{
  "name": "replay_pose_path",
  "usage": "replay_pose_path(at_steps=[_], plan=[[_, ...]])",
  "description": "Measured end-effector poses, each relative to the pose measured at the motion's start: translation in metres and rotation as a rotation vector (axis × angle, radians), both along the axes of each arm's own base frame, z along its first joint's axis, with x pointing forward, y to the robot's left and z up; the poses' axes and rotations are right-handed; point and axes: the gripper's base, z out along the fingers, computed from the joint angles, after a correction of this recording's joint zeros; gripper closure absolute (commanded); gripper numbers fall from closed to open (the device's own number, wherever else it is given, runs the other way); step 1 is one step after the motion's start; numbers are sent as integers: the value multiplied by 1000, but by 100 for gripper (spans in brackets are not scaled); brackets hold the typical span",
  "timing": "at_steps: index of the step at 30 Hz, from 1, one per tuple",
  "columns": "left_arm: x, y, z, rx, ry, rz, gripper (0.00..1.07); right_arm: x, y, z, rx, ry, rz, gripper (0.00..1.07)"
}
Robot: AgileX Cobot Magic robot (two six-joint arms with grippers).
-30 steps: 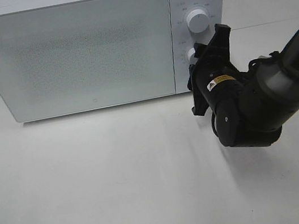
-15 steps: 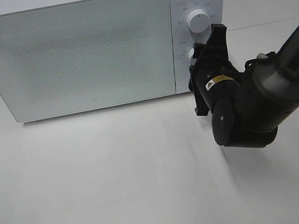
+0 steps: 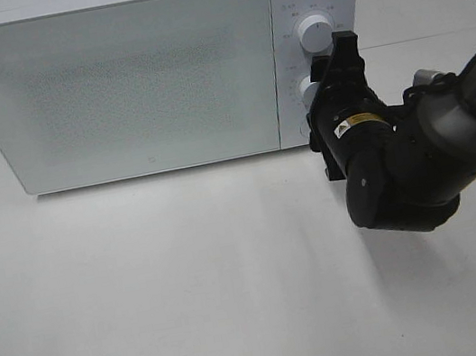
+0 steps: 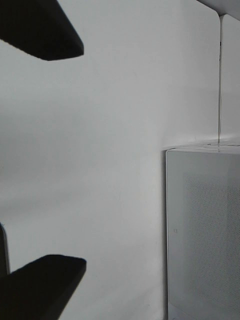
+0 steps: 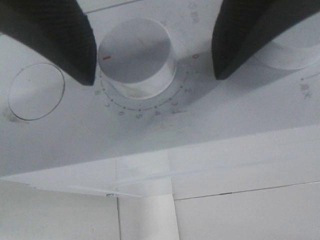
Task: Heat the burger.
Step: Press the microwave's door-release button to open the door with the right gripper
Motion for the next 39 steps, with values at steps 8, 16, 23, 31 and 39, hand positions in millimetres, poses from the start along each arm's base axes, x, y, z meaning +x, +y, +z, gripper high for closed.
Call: replay_pose_path(at_steps=[8,16,23,31,39], plan=[[0,0,0,0,0,0,9,-21,-3,12,-187,-3,126,35],[0,0,0,0,0,0,9,-39,-6,34,-449,16,284,35],[0,0,0,0,0,0,9,-58,-9,59,-890,138,630,35],[0,0,0,0,0,0,9,-76,-28,88,-1133,171,874,35],[0,0,0,0,0,0,9,-104,-42,131,-1372,160,1104,35]])
